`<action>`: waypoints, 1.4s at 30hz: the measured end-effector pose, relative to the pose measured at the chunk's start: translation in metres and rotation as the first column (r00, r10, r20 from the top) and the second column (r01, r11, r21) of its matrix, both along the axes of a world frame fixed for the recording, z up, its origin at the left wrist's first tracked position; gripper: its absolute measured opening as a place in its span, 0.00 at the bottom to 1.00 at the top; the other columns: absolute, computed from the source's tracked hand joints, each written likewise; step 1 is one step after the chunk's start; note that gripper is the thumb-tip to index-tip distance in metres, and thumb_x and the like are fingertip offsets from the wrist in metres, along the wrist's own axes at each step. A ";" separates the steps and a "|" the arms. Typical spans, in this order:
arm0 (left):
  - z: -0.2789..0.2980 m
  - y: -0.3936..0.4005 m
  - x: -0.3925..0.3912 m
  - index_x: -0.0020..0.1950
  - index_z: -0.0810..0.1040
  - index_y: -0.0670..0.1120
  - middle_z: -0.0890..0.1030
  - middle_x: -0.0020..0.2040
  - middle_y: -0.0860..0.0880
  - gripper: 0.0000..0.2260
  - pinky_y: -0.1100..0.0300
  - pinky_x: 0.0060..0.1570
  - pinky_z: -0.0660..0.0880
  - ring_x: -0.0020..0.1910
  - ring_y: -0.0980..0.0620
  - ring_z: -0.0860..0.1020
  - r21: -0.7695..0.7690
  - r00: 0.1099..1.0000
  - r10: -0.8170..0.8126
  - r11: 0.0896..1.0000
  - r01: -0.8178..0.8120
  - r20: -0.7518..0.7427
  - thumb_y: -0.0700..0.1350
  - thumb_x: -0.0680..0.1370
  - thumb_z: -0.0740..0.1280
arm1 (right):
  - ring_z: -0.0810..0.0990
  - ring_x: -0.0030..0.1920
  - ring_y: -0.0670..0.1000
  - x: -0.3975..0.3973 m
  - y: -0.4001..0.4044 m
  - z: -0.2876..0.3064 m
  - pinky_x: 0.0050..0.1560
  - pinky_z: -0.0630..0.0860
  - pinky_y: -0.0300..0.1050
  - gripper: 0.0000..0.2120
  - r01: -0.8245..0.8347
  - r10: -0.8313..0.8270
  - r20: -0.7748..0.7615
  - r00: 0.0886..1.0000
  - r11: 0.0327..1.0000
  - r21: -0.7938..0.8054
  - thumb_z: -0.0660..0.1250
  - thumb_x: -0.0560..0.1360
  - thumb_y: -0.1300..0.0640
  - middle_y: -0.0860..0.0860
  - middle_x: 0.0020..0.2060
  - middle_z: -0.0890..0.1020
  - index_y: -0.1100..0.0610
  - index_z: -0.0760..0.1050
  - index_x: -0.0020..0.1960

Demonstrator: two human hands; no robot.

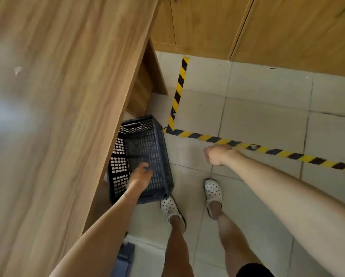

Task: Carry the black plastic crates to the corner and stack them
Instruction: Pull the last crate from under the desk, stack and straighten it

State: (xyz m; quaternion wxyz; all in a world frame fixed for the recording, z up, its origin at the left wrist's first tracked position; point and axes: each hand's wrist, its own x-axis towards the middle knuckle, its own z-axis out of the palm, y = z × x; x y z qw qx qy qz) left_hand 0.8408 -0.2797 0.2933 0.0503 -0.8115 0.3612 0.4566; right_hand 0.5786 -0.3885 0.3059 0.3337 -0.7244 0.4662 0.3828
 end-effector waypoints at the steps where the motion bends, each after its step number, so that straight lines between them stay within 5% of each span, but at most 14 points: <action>1: -0.016 0.007 0.006 0.71 0.69 0.45 0.78 0.61 0.42 0.17 0.57 0.44 0.69 0.46 0.47 0.75 -0.003 0.999 0.045 0.999 -0.045 -0.003 0.43 0.82 0.61 | 0.78 0.54 0.57 0.007 0.007 -0.015 0.44 0.72 0.46 0.17 0.032 -0.032 0.004 0.999 0.999 0.007 0.55 0.78 0.62 0.57 0.60 0.77 0.57 0.70 0.66; 6: -0.092 0.030 0.053 0.72 0.69 0.46 0.74 0.66 0.40 0.22 0.45 0.59 0.74 0.61 0.37 0.75 -0.077 0.984 0.109 0.992 -0.099 0.141 0.44 0.78 0.67 | 0.75 0.49 0.57 0.036 0.034 -0.086 0.46 0.68 0.46 0.15 0.085 -0.089 0.085 0.992 0.995 0.059 0.54 0.79 0.60 0.56 0.58 0.76 0.57 0.70 0.64; 11: -0.159 0.032 0.083 0.76 0.60 0.52 0.67 0.72 0.41 0.30 0.39 0.66 0.66 0.70 0.35 0.65 -0.024 0.947 0.196 0.980 -0.196 0.255 0.50 0.76 0.68 | 0.71 0.44 0.56 0.062 0.047 -0.143 0.45 0.66 0.47 0.07 0.074 -0.077 0.097 0.992 0.996 0.040 0.53 0.79 0.62 0.55 0.48 0.73 0.54 0.67 0.52; 16: -0.208 0.035 0.102 0.77 0.57 0.53 0.66 0.73 0.42 0.33 0.40 0.66 0.65 0.71 0.37 0.64 -0.030 0.938 0.214 0.976 -0.215 0.273 0.52 0.76 0.69 | 0.77 0.54 0.58 0.074 0.051 -0.188 0.46 0.70 0.48 0.17 0.016 -0.021 0.128 0.992 0.999 0.041 0.54 0.80 0.60 0.57 0.58 0.77 0.55 0.67 0.67; 21: -0.244 0.052 0.136 0.77 0.56 0.54 0.63 0.75 0.44 0.35 0.40 0.67 0.64 0.72 0.37 0.62 -0.015 0.927 0.214 0.975 -0.220 0.307 0.52 0.75 0.70 | 0.74 0.45 0.57 0.092 0.046 -0.221 0.43 0.71 0.49 0.18 0.024 -0.033 0.192 0.981 0.998 0.050 0.54 0.81 0.57 0.58 0.56 0.77 0.53 0.61 0.71; 26: -0.282 0.064 0.177 0.79 0.52 0.53 0.57 0.77 0.45 0.39 0.39 0.69 0.62 0.74 0.37 0.59 -0.014 0.926 0.243 0.968 -0.250 0.290 0.49 0.74 0.72 | 0.70 0.32 0.51 0.134 0.041 -0.257 0.30 0.64 0.45 0.26 0.056 -0.066 0.292 0.954 0.998 0.041 0.55 0.80 0.59 0.50 0.34 0.70 0.46 0.53 0.76; 30: -0.308 0.067 0.202 0.80 0.47 0.54 0.52 0.79 0.44 0.44 0.40 0.72 0.61 0.76 0.39 0.56 -0.024 0.928 0.238 0.970 -0.241 0.286 0.49 0.73 0.74 | 0.74 0.38 0.52 0.166 0.046 -0.285 0.35 0.66 0.46 0.31 0.005 -0.010 0.350 0.937 1.000 0.015 0.52 0.80 0.61 0.50 0.43 0.74 0.39 0.47 0.78; 35: -0.328 0.069 0.230 0.80 0.43 0.52 0.53 0.78 0.43 0.48 0.40 0.73 0.59 0.76 0.38 0.57 -0.037 0.916 0.283 0.958 -0.284 0.285 0.47 0.72 0.75 | 0.76 0.61 0.58 0.191 0.056 -0.315 0.55 0.70 0.50 0.26 -0.108 0.112 0.256 0.960 0.994 -0.030 0.53 0.83 0.52 0.54 0.65 0.73 0.41 0.49 0.78; 42: -0.333 0.059 0.231 0.78 0.39 0.61 0.52 0.77 0.39 0.51 0.37 0.70 0.63 0.71 0.31 0.62 0.050 0.900 0.357 0.923 -0.380 0.252 0.52 0.71 0.76 | 0.78 0.59 0.58 0.200 0.056 -0.325 0.48 0.66 0.48 0.18 -0.262 0.282 0.130 0.950 0.953 -0.155 0.53 0.83 0.51 0.55 0.60 0.78 0.51 0.62 0.72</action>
